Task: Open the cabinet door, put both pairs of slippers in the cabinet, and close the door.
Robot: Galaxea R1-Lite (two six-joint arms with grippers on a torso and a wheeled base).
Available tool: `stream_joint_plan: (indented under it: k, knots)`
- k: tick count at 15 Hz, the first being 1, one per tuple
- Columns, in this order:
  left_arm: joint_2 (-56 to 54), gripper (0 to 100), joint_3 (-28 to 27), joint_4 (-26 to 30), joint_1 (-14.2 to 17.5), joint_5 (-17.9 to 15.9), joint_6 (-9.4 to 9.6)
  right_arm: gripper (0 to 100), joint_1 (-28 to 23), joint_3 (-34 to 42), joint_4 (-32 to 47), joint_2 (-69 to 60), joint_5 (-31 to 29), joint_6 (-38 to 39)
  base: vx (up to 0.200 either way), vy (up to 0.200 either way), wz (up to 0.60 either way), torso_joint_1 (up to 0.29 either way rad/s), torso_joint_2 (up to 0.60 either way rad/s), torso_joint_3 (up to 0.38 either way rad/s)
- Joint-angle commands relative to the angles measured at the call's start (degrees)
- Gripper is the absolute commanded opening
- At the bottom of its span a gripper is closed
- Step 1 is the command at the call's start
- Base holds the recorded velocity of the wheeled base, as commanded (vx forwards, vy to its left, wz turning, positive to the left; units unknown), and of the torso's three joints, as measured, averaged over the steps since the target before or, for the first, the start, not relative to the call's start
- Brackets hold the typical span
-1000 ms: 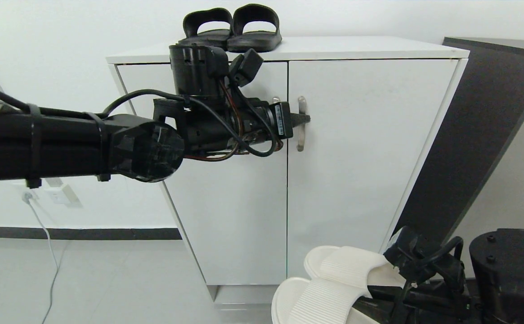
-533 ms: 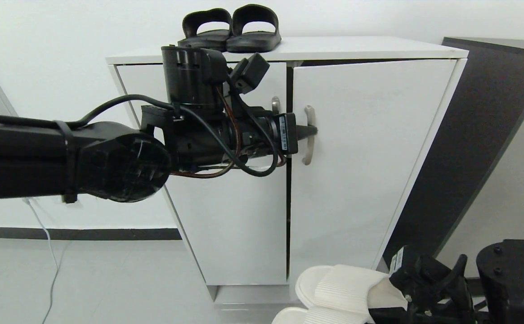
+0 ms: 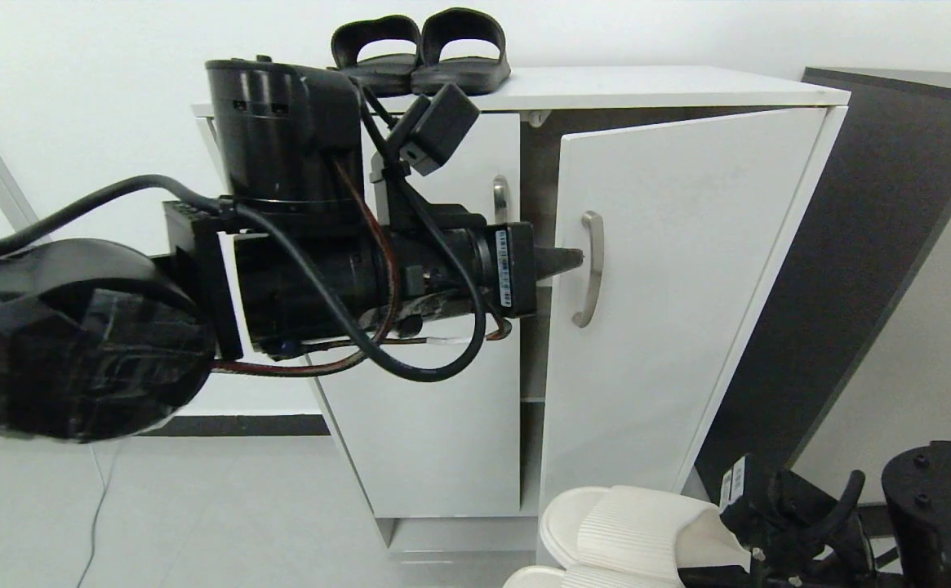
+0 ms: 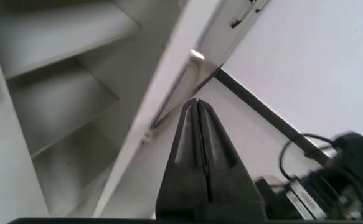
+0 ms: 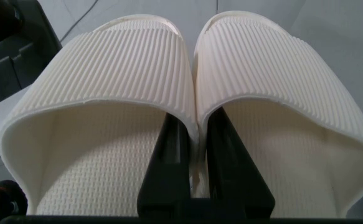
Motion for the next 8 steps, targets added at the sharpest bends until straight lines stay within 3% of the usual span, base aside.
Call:
stream_joint_plan:
  k: [1,4,5,8]
  knots:
    - [-3.63,0,3.13,-0.21,0.61,0.01,-0.33,0,0.03,-0.06,-0.08,-0.08,-0.05,0.0,0.0,0.0,0.0,0.0,0.0,0.0]
    - [-3.9,0,5.24,-2.49,3.25,-0.6,-2.17,0,0.03,-0.06,-0.08,0.01,-0.14,-0.09,0.0,0.0,0.0,0.0,0.0,0.0]
    - [-1.87,0,4.45,-4.25,5.0,-1.04,-3.23,0,0.11,-0.06,-0.08,0.1,-0.23,-0.09,0.0,0.0,0.0,0.0,0.0,0.0]
    - [4.81,0,-0.65,-6.54,5.62,-1.31,-3.23,0,0.2,0.2,0.1,-0.08,-0.05,-1.58,0.0,0.0,0.0,0.0,0.0,0.0]
